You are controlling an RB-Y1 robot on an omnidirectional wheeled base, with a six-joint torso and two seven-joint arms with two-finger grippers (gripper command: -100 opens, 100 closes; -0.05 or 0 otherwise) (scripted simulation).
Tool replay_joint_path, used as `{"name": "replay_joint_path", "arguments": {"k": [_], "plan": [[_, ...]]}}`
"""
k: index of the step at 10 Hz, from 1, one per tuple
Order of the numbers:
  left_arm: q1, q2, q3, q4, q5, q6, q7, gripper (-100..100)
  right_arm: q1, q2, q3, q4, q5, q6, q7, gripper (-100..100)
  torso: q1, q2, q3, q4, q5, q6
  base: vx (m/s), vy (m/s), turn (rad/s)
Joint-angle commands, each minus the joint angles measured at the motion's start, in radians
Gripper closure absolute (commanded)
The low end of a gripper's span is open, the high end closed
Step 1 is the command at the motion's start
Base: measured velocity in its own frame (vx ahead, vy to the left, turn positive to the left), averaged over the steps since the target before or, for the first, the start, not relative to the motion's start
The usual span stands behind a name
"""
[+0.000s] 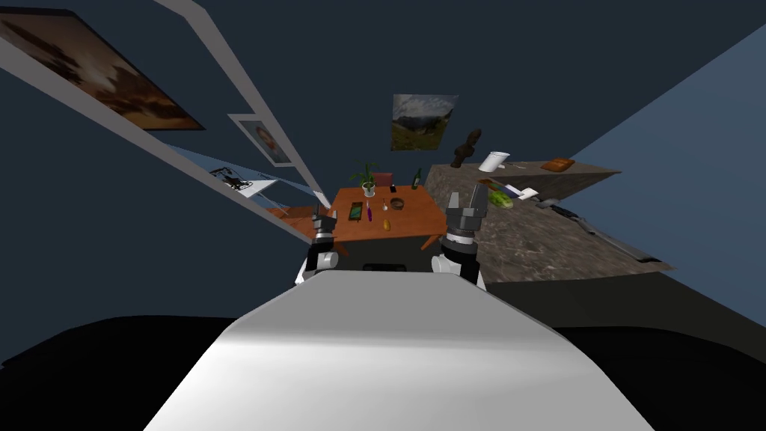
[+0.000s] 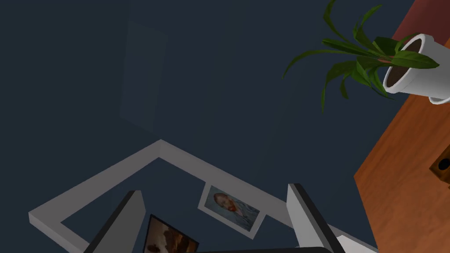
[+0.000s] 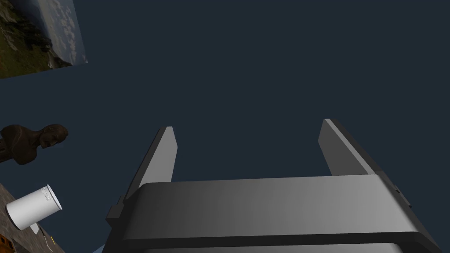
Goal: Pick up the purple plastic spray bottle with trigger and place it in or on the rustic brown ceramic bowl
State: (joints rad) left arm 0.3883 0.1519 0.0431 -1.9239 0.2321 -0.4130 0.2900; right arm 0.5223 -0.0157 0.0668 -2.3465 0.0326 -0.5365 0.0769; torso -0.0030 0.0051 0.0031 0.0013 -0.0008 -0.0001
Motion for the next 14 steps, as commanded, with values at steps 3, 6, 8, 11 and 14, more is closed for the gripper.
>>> {"name": "replay_joint_path", "arguments": {"k": [3, 6, 8, 11, 14], "plan": [[-0.05, 0.001, -0.001, 0.103, 0.058, 0.06, 0.03, -100, 0.0, 0.0, 0.0, 0.0, 0.0, 0.0, 0.0, 0, 0.001, -0.002, -0.001, 0.0, 0.0, 0.0, -0.048, -0.039, -0.006], [-0.093, 0.005, 0.003, 0.188, 0.115, 0.118, 0.063, -100, 0.0, 0.0, 0.0, 0.0, 0.0, 0.0, 0.0, 0, -0.001, -0.001, -0.001, 0.0, 0.0, 0.0, -0.061, -0.061, -0.006], [-0.116, 0.007, 0.005, 0.225, 0.144, 0.146, 0.08, -100, 0.0, 0.0, 0.0, 0.0, 0.0, 0.0, 0.0, 0, -0.002, -0.001, -0.001, 0.0, 0.0, 0.0, -0.053, -0.066, -0.003], [-0.165, 0.011, 0.01, 0.299, 0.199, 0.201, 0.115, -100, 0.0, 0.0, 0.0, 0.0, 0.0, 0.0, 0.0, 0, 0.002, -0.004, -0.002, -0.001, 0.0, 0.0, -0.021, -0.032, -0.003], [-0.217, 0.016, 0.017, 0.39, 0.251, 0.25, 0.151, -100, 0.0, 0.0, 0.0, 0.0, 0.0, 0.0, 0.0, 0, -0.001, -0.004, -0.002, -0.001, 0.0, 0.0, -0.021, -0.06, 0.003]]}}
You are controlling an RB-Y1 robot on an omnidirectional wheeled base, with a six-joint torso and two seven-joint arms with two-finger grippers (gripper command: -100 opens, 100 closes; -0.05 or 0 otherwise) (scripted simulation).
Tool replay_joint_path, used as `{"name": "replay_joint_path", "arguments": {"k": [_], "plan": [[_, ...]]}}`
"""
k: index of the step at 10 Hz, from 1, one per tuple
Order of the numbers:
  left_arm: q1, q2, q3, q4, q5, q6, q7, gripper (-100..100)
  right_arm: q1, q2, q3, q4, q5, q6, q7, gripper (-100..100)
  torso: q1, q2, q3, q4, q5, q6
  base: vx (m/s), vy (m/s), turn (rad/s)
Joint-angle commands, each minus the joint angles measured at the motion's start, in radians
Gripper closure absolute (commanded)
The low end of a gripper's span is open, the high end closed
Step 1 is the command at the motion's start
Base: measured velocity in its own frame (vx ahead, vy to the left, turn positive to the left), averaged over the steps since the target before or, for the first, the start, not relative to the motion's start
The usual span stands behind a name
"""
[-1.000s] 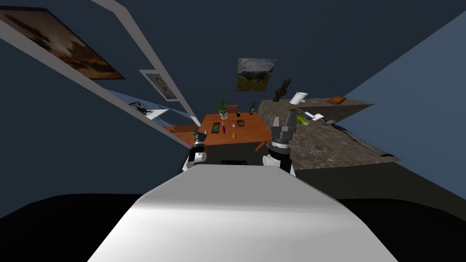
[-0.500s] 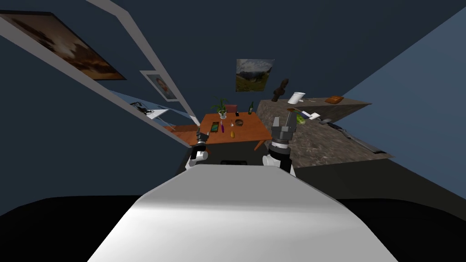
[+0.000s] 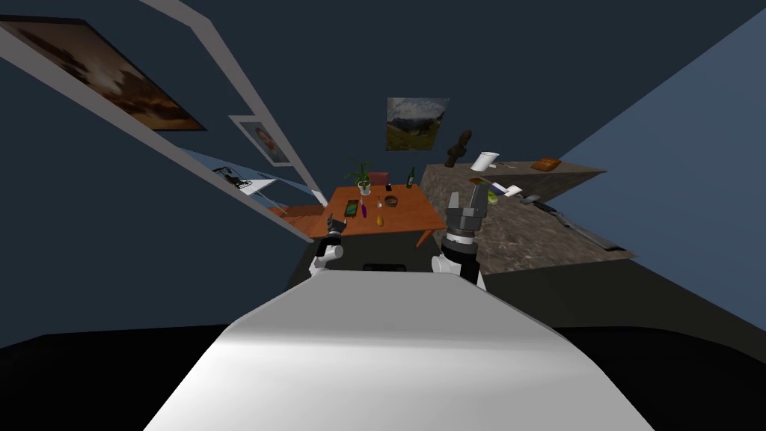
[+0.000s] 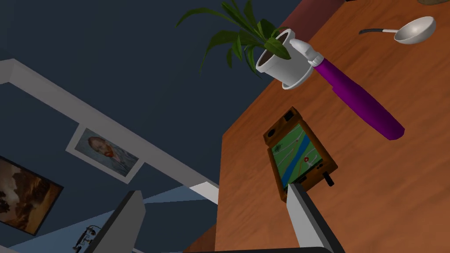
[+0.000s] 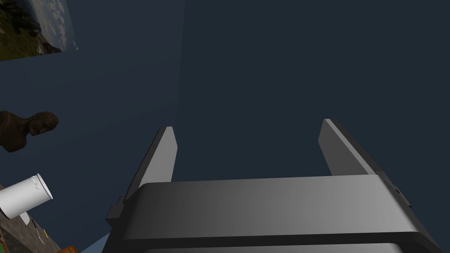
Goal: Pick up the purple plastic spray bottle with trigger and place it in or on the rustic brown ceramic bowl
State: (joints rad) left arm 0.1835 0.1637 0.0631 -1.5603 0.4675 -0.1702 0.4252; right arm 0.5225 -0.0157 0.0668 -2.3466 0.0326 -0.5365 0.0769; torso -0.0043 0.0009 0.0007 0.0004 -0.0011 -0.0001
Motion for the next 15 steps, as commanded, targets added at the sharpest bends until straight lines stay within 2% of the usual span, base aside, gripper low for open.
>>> {"name": "replay_joint_path", "arguments": {"k": [1, 2, 3, 4, 5, 7, 8, 9, 10, 12, 13, 15], "plan": [[-0.012, 0.004, -0.003, 0.047, 0.016, 0.007, 0.016, -100, 0.0, 0.0, 0.0, 0.0, 0.0, 0.0, 0.0, 0, 0.0, 0.0, 0.0, 0.0, 0.0, 0.0, -0.012, -0.053, 0.004], [-0.039, 0.006, 0.002, 0.08, 0.041, 0.029, 0.034, -100, 0.0, 0.0, 0.0, 0.0, 0.0, 0.0, 0.0, 0, 0.001, 0.0, 0.0, 0.0, 0.0, 0.0, -0.009, -0.052, 0.007], [-0.039, 0.006, 0.002, 0.092, 0.041, 0.029, 0.034, -100, 0.0, 0.0, 0.0, 0.0, 0.0, 0.0, 0.0, 0, 0.001, -0.001, 0.0, 0.0, 0.0, 0.0, -0.002, -0.038, 0.004], [-0.067, 0.008, 0.007, 0.129, 0.064, 0.05, 0.052, -100, 0.0, 0.0, 0.0, 0.0, 0.0, 0.0, 0.0, 0, 0.002, -0.001, -0.001, 0.0, 0.0, 0.0, 0.011, -0.036, 0.005], [-0.067, 0.008, 0.007, 0.136, 0.064, 0.05, 0.052, -100, 0.0, 0.0, 0.0, 0.0, 0.0, 0.0, 0.0, 0, 0.002, -0.002, -0.001, 0.0, 0.0, 0.0, 0.013, -0.029, 0.003], [-0.125, 0.01, 0.018, 0.207, 0.108, 0.087, 0.088, -100, 0.0, 0.0, 0.0, 0.0, 0.0, 0.0, 0.0, 0, 0.002, -0.002, -0.001, 0.0, 0.0, 0.0, 0.021, -0.053, 0.014], [-0.125, 0.01, 0.018, 0.224, 0.108, 0.087, 0.088, -100, 0.0, 0.0, 0.0, 0.0, 0.0, 0.0, 0.0, 0, 0.001, -0.003, -0.002, -0.001, 0.0, 0.0, 0.032, -0.051, 0.005], [-0.154, 0.009, 0.024, 0.257, 0.128, 0.103, 0.106, -100, 0.0, 0.0, 0.0, 0.0, 0.0, 0.0, 0.0, 0, 0.001, -0.003, -0.002, -0.001, 0.0, 0.0, 0.034, -0.043, 0.013], [-0.154, 0.009, 0.024, 0.266, 0.128, 0.103, 0.106, -100, 0.0, 0.0, 0.0, 0.0, 0.0, 0.0, 0.0, 0, 0.002, -0.004, -0.002, -0.001, 0.0, 0.0, 0.027, -0.031, 0.005], [-0.211, 0.006, 0.037, 0.331, 0.164, 0.131, 0.14, -100, 0.0, 0.0, 0.0, 0.0, 0.0, 0.0, 0.0, 0, 0.002, -0.004, -0.002, -0.001, 0.0, 0.0, 0.052, -0.039, 0.019], [-0.211, 0.006, 0.037, 0.348, 0.164, 0.131, 0.14, -100, 0.0, 0.0, 0.0, 0.0, 0.0, 0.0, 0.0, 0, 0.002, -0.005, -0.003, -0.001, 0.0, 0.0, 0.057, -0.039, 0.008], [-0.268, -0.001, 0.051, 0.414, 0.195, 0.152, 0.171, -100, 0.0, 0.0, 0.0, 0.0, 0.0, 0.0, 0.0, 0, 0.002, -0.005, -0.003, -0.001, 0.0, 0.0, 0.064, -0.039, 0.021]]}}
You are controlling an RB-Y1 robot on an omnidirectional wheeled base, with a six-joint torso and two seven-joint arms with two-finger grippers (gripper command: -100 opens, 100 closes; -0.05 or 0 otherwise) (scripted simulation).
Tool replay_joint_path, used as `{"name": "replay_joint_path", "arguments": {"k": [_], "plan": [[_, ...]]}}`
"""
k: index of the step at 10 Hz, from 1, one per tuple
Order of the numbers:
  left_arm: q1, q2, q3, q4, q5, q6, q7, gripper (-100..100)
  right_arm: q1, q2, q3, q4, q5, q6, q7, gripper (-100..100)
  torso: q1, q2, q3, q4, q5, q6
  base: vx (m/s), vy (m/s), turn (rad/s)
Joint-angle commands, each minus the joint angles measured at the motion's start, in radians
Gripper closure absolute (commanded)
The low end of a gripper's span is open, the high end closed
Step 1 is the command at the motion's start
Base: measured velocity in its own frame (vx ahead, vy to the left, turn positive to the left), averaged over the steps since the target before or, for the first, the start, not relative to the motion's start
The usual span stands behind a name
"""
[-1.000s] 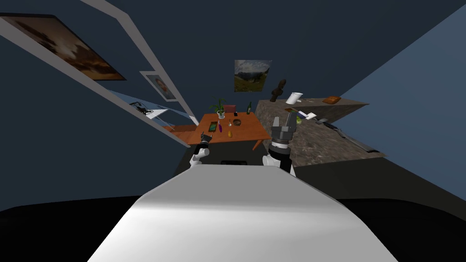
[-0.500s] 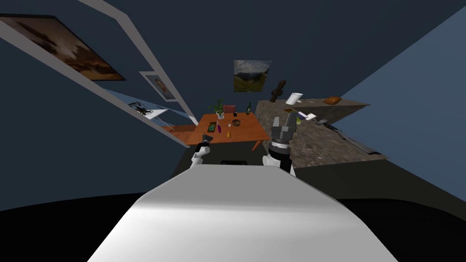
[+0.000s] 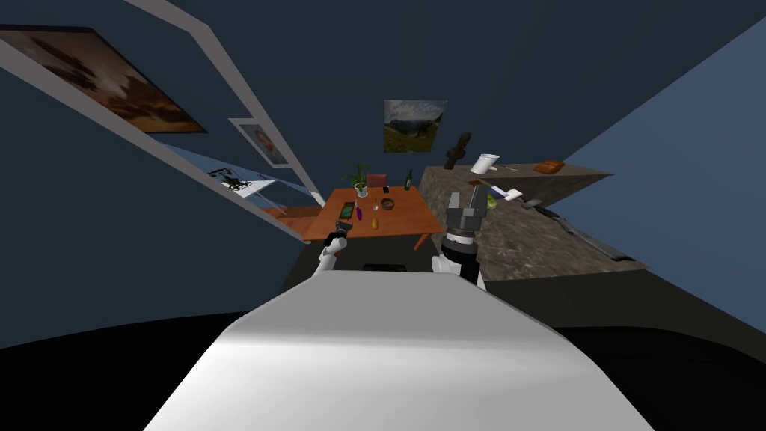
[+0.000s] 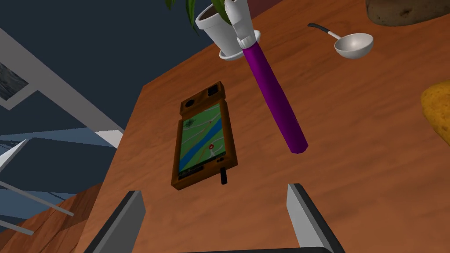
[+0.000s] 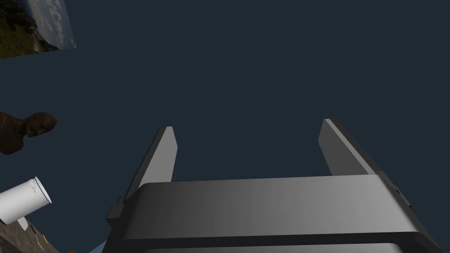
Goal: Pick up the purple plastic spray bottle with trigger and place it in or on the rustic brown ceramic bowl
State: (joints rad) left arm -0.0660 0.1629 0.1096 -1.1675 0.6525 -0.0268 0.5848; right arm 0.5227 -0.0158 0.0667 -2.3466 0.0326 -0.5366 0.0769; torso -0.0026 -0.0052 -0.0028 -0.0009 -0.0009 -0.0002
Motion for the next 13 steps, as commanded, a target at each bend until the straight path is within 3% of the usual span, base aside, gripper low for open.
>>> {"name": "replay_joint_path", "arguments": {"k": [1, 5, 7, 13], "plan": [[-0.018, 0.0, 0.004, 0.03, 0.01, 0.009, 0.012, -100, 0.0, 0.0, 0.0, 0.0, 0.0, 0.0, 0.0, 0, 0.0, 0.0, 0.0, 0.0, 0.0, 0.0, 0.061, -0.031, 0.011], [-0.12, -0.03, 0.033, 0.156, 0.059, 0.037, 0.066, -100, 0.0, 0.0, 0.0, 0.0, 0.0, 0.0, 0.0, 0, 0.001, -0.004, -0.002, -0.001, 0.0, 0.0, 0.108, -0.023, 0.031], [-0.142, -0.041, 0.04, 0.181, 0.069, 0.042, 0.078, -100, 0.0, 0.0, 0.0, 0.0, 0.0, 0.0, 0.0, 0, 0.003, -0.002, -0.001, -0.001, 0.0, 0.0, 0.072, 0.003, 0.015], [-0.229, -0.148, 0.08, 0.277, 0.11, 0.052, 0.125, -100, 0.0, 0.0, 0.0, 0.0, 0.0, 0.0, 0.0, 0, 0.006, -0.002, -0.001, -0.001, 0.001, 0.0, 0.107, 0.042, 0.051]]}}
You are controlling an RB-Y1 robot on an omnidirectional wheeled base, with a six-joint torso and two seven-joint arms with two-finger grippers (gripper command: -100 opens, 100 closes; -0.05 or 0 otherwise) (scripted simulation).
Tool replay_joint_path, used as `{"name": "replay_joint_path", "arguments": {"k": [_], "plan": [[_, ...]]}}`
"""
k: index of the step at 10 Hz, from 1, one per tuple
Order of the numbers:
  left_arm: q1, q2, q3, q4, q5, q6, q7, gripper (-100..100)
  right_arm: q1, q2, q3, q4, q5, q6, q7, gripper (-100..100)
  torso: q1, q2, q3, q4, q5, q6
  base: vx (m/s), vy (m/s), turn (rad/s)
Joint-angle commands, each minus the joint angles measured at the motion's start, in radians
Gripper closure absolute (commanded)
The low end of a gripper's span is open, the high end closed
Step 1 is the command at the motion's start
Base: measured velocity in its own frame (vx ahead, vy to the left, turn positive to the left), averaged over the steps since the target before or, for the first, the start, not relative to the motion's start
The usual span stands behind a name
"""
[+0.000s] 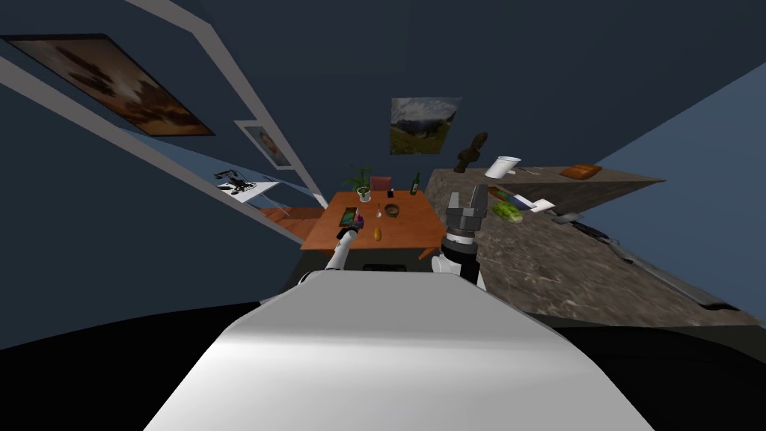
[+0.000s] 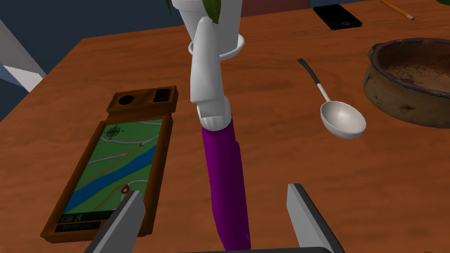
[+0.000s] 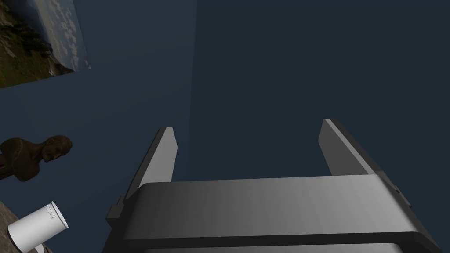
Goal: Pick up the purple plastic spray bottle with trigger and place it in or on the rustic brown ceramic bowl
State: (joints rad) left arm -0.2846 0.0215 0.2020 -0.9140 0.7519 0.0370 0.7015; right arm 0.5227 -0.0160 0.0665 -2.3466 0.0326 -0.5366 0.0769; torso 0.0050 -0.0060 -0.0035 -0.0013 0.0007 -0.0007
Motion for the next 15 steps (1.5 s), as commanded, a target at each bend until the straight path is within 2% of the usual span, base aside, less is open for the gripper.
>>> {"name": "replay_joint_path", "arguments": {"k": [1, 2, 3, 4, 6, 7, 9, 10, 11, 15], "plan": [[-0.016, -0.025, -0.008, 0.029, 0.014, -0.011, 0.012, -100, 0.0, 0.0, 0.0, 0.0, 0.0, 0.0, 0.0, 0, 0.0, 0.0, 0.0, 0.0, 0.0, 0.0, 0.06, 0.078, 0.034], [-0.002, -0.018, -0.002, 0.006, 0.006, 0.001, 0.004, -100, 0.0, 0.0, 0.0, 0.0, 0.0, 0.0, 0.0, 0, 0.001, 0.001, 0.001, 0.0, 0.0, 0.0, 0.024, 0.034, -0.002], [-0.003, -0.019, -0.003, 0.007, 0.007, 0.0, 0.005, 0, 0.0, 0.0, 0.0, 0.0, 0.0, 0.0, 0.0, 0, -0.001, 0.004, 0.002, 0.001, 0.0, 0.0, 0.006, 0.006, 0.0], [-0.02, -0.008, 0.007, 0.04, 0.014, -0.022, 0.012, -100, 0.0, 0.0, 0.0, 0.0, 0.0, 0.0, 0.0, 0, -0.003, 0.005, 0.003, 0.001, -0.001, 0.0, -0.01, 0.017, -0.169], [-0.045, 0.01, 0.021, 0.09, 0.024, -0.055, 0.022, -100, 0.0, 0.0, 0.0, 0.0, 0.0, 0.0, 0.0, 0, -0.002, 0.007, 0.004, 0.002, -0.001, 0.0, -0.02, 0.033, -0.221], [-0.045, 0.01, 0.021, 0.09, 0.024, -0.055, 0.022, -100, 0.0, 0.0, 0.0, 0.0, 0.0, 0.0, 0.0, 0, -0.002, 0.008, 0.004, 0.002, 0.0, 0.001, -0.022, 0.03, -0.072], [-0.079, 0.032, 0.039, 0.156, 0.037, -0.099, 0.035, -100, 0.0, 0.0, 0.0, 0.0, 0.0, 0.0, 0.0, 0, -0.002, 0.008, 0.004, 0.002, -0.001, 0.001, -0.027, 0.026, -0.204], [-0.073, 0.033, 0.023, 0.147, 0.039, -0.091, 0.037, -100, 0.0, 0.0, 0.0, 0.0, 0.0, 0.0, 0.0, 0, -0.002, 0.008, 0.005, 0.002, 0.0, 0.001, -0.016, 0.018, -0.049], [-0.074, 0.034, 0.024, 0.149, 0.04, -0.094, 0.039, 100, 0.0, 0.0, 0.0, 0.0, 0.0, 0.0, 0.0, 0, -0.003, 0.008, 0.004, 0.002, -0.001, 0.0, 0.0, 0.0, 0.0], [-0.074, 0.033, 0.024, 0.148, 0.04, -0.094, 0.04, 100, 0.0, 0.0, 0.0, 0.0, 0.0, 0.0, 0.0, 0, -0.004, 0.006, 0.003, 0.001, -0.001, 0.0, 0.0, 0.0, 0.0]]}}
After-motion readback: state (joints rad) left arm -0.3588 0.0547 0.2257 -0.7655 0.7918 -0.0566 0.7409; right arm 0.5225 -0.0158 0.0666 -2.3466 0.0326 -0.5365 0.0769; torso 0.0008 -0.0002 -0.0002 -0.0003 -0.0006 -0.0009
